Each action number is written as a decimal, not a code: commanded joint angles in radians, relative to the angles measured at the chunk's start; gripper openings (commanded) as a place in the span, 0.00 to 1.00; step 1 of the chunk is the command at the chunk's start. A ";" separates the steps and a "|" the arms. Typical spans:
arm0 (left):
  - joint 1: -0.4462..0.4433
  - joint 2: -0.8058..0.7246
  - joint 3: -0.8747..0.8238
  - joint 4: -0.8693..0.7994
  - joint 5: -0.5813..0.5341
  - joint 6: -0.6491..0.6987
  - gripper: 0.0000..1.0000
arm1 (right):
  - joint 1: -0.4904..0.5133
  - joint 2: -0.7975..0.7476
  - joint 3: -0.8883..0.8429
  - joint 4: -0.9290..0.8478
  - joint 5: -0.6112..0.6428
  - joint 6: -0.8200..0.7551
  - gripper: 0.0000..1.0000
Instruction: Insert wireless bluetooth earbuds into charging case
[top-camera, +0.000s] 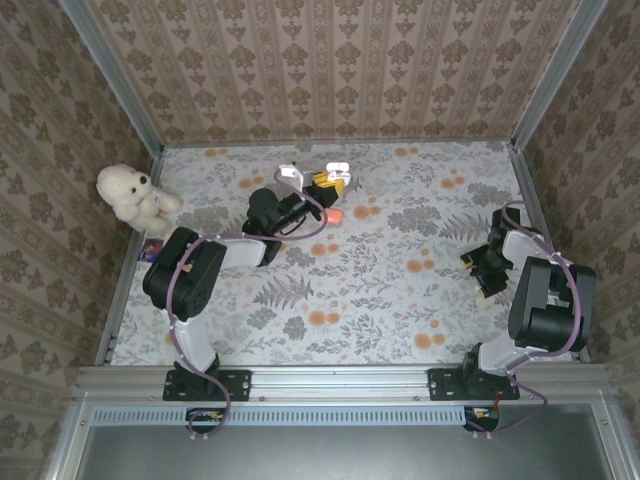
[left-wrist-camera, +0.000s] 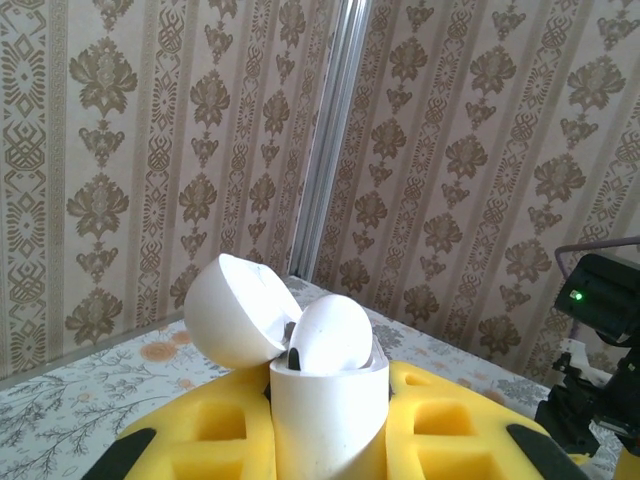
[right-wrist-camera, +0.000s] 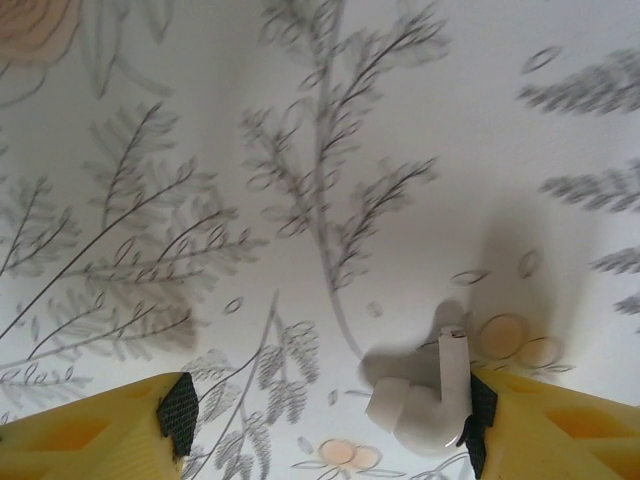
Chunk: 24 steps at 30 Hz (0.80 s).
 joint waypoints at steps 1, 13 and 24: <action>-0.010 -0.048 -0.004 0.041 -0.005 0.025 0.00 | 0.068 -0.001 -0.006 0.041 -0.055 0.031 0.71; -0.059 -0.120 -0.051 -0.008 -0.020 0.062 0.00 | 0.168 -0.121 0.072 -0.004 0.042 -0.060 0.72; -0.098 -0.194 -0.103 -0.086 -0.025 0.105 0.00 | 0.104 -0.030 0.072 0.168 0.007 -0.125 0.71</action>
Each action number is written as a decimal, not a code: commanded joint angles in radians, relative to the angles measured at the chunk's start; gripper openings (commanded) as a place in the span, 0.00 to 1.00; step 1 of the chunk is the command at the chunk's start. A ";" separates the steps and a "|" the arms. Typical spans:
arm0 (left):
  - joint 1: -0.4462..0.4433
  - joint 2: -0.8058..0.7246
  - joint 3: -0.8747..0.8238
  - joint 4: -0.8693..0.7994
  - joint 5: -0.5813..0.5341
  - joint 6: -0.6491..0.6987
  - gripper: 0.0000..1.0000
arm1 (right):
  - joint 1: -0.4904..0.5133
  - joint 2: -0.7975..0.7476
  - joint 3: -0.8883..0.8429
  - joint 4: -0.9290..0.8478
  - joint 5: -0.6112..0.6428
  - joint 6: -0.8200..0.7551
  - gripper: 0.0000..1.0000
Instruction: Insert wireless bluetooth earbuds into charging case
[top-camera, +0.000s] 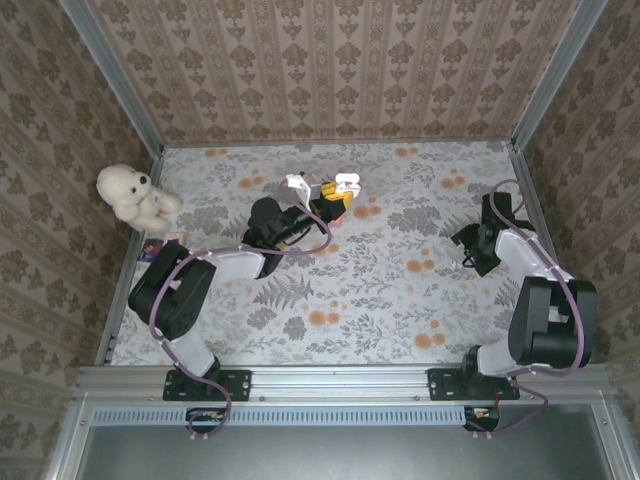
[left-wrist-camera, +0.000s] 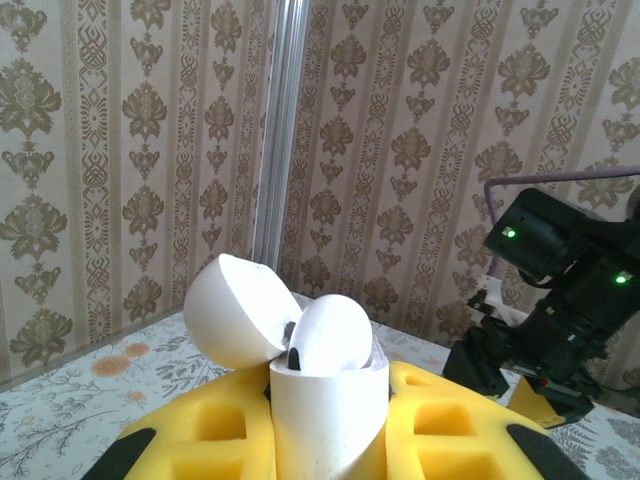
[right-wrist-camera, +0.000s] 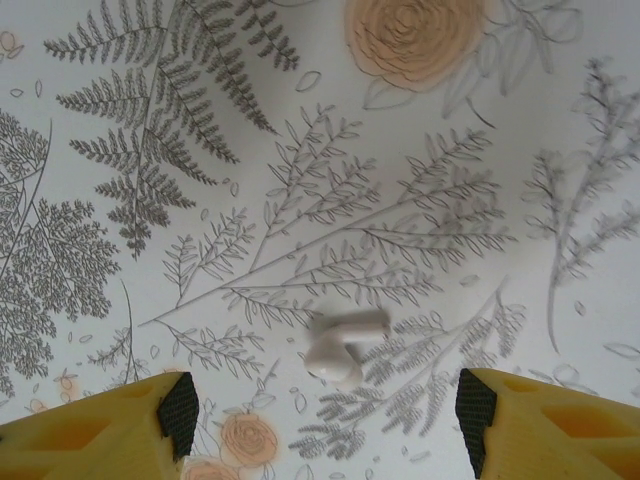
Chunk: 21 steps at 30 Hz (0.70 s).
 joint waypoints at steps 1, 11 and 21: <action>-0.012 -0.056 -0.020 -0.032 -0.006 0.043 0.00 | 0.002 0.079 0.041 0.077 -0.026 -0.049 0.71; -0.039 -0.118 -0.060 -0.086 -0.013 0.085 0.00 | 0.061 0.207 0.102 0.112 -0.045 -0.036 0.68; -0.056 -0.120 -0.043 -0.090 -0.016 0.095 0.00 | 0.094 0.119 -0.043 0.095 -0.063 0.034 0.65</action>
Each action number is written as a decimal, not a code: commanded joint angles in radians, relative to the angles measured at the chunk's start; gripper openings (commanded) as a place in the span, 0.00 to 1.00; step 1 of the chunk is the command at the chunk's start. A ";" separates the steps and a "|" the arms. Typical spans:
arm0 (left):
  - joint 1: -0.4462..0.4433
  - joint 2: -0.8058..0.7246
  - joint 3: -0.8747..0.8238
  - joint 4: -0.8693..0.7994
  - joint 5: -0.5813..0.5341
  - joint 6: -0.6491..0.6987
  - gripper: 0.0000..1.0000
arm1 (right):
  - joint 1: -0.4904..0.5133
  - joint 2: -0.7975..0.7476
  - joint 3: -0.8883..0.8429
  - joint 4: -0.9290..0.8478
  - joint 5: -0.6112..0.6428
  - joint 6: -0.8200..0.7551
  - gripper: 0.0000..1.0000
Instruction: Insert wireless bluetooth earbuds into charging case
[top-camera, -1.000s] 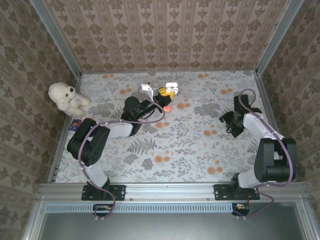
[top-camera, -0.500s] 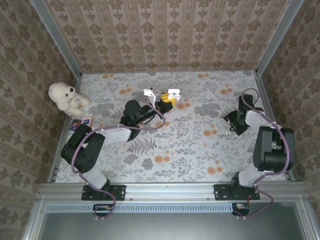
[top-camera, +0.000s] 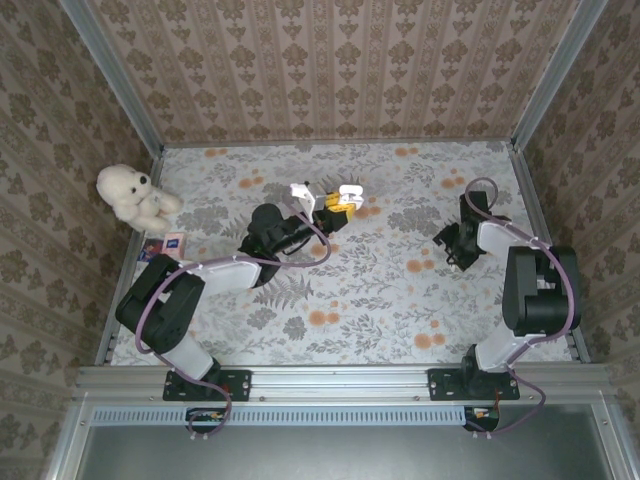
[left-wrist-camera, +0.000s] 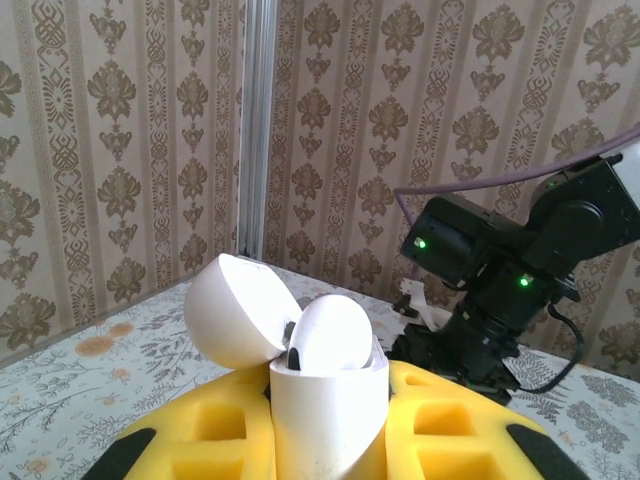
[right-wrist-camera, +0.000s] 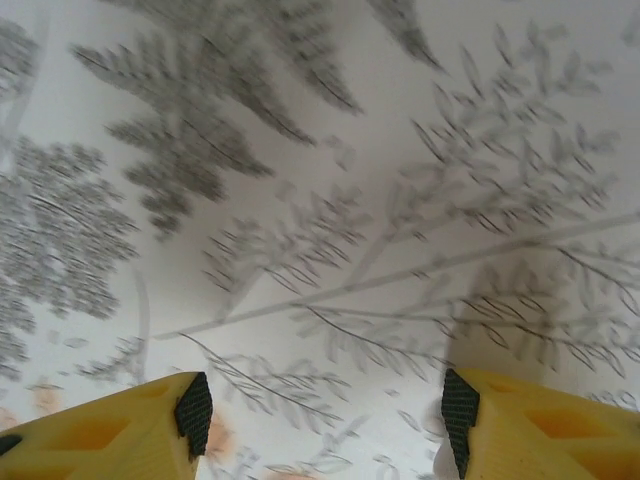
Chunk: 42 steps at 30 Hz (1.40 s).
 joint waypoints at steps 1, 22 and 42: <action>-0.011 -0.027 0.014 0.009 -0.004 0.023 0.00 | 0.003 -0.059 -0.066 -0.020 -0.032 0.053 0.65; -0.031 -0.028 0.027 -0.006 -0.002 0.042 0.00 | 0.259 -0.313 -0.079 -0.320 0.245 0.144 0.69; -0.027 -0.035 0.028 -0.026 -0.006 0.080 0.00 | 0.399 -0.067 0.014 -0.359 0.261 0.516 0.68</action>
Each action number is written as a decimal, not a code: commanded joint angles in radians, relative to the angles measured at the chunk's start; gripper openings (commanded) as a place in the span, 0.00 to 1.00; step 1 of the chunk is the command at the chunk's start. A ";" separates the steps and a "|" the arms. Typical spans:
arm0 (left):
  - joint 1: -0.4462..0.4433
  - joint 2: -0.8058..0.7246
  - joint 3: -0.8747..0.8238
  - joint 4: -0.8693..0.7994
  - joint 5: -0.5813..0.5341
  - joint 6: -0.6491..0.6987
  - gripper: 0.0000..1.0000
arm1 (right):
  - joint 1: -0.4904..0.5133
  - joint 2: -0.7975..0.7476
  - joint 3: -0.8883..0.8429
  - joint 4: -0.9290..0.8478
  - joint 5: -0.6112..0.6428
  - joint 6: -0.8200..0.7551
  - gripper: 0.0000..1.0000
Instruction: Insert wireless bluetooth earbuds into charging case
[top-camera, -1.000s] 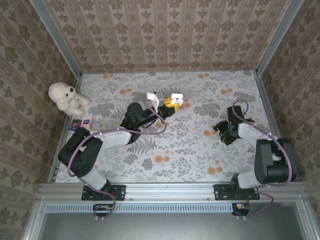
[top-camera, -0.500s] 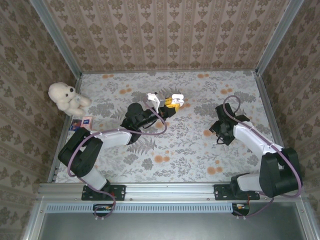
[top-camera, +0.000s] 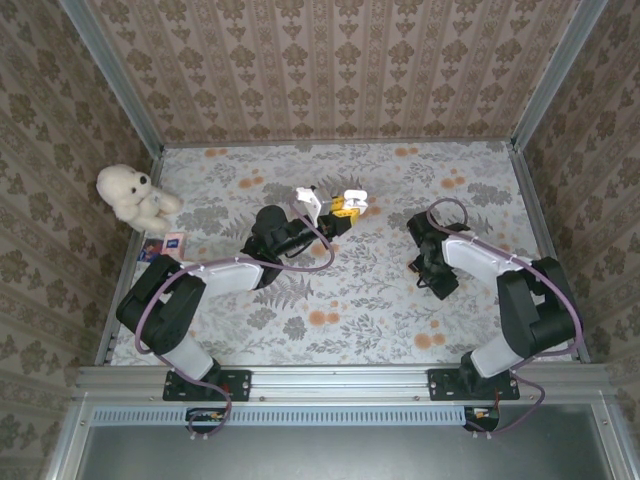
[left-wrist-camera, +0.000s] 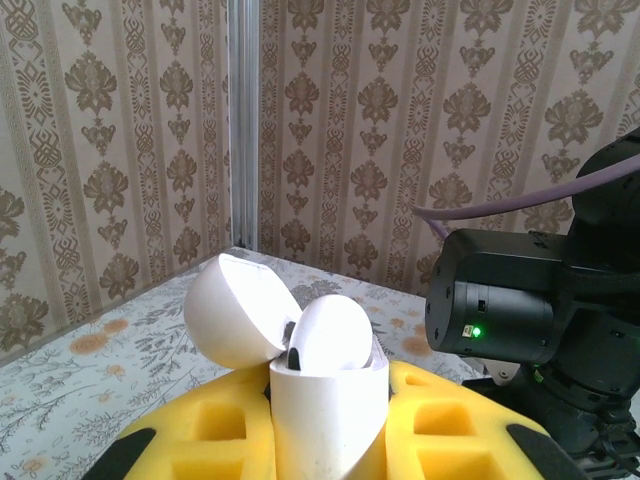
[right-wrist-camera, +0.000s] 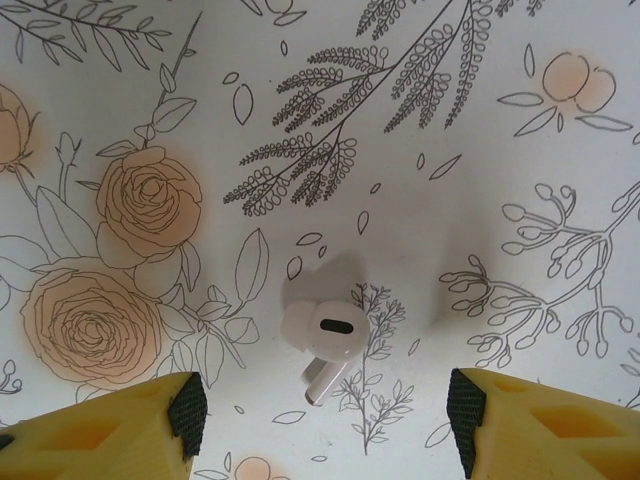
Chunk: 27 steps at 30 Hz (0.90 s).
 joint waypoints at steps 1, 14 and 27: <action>0.001 -0.037 0.028 0.010 0.001 0.023 0.00 | 0.007 0.023 0.029 -0.038 0.026 0.060 0.67; 0.003 -0.043 0.015 0.017 0.002 0.022 0.00 | -0.016 0.053 0.035 -0.027 0.066 0.049 0.62; 0.010 -0.046 0.004 0.033 0.005 0.016 0.00 | -0.023 0.109 0.041 -0.002 0.050 0.027 0.55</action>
